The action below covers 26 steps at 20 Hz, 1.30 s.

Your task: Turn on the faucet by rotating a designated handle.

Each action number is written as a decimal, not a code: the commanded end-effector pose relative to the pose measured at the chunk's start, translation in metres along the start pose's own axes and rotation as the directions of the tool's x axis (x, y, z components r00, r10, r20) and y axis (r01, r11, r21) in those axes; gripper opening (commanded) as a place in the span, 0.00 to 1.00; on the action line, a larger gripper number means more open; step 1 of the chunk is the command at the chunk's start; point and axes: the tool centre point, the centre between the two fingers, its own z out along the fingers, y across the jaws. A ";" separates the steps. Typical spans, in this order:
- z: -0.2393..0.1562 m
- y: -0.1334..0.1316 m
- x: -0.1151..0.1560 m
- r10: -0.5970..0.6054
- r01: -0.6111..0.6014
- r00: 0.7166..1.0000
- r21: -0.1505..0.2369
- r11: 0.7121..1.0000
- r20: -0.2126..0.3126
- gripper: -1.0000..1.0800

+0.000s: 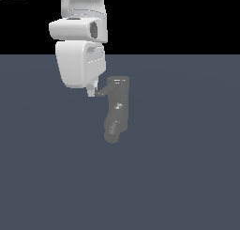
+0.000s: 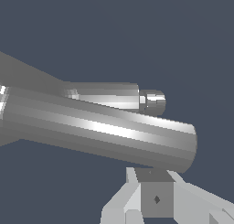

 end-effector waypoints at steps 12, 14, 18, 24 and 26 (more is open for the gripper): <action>0.000 0.001 0.055 0.002 -0.002 1.000 -0.001 1.000 -0.001 0.00; 0.000 0.001 0.066 0.002 -0.002 1.000 -0.001 1.000 -0.001 0.00; 0.000 0.000 0.089 0.003 -0.003 1.000 -0.001 1.000 -0.001 0.00; 0.000 -0.001 0.094 -0.024 0.024 1.000 -0.001 1.000 -0.001 0.00; 0.000 -0.007 0.101 -0.022 0.022 1.000 -0.001 1.000 -0.001 0.00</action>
